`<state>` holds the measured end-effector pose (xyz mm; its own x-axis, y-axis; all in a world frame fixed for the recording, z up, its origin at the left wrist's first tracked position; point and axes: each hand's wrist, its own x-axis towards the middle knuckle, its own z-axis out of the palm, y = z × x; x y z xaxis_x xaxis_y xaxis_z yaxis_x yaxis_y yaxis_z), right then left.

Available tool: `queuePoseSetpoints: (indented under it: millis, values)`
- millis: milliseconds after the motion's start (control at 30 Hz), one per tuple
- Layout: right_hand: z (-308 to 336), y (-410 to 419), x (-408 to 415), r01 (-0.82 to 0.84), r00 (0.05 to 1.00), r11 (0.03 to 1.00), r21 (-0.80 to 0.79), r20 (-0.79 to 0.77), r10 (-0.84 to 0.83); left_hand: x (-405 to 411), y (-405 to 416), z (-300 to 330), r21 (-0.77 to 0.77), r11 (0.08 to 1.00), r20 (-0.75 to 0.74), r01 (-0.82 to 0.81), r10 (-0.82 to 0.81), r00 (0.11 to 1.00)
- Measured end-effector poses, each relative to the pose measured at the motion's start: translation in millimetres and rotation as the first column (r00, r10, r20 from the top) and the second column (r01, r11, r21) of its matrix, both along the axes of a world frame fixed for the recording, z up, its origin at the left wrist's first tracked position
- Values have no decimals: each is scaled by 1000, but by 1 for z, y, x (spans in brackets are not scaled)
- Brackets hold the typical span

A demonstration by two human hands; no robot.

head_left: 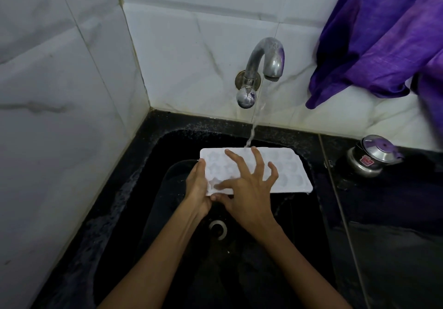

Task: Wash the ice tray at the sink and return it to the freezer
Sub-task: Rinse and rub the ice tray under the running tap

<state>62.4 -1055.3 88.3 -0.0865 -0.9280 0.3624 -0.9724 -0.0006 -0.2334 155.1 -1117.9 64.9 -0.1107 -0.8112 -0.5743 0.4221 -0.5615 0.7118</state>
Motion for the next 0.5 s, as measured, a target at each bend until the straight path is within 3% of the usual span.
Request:
queuePoseSetpoints:
  millis: [233,367,500]
  values:
    - [12,10,-29,56,962,977,204,251,-108,16,-2,6,-30,1000,-13,-3,2,1000]
    - [9,10,-54,94,924,983,159,354,-146,33,-4,8,-43,999,18,19,-18,1000]
    - [12,2,-74,127,929,978,163,325,-175,49,-6,9,-50,998,22,34,-32,999]
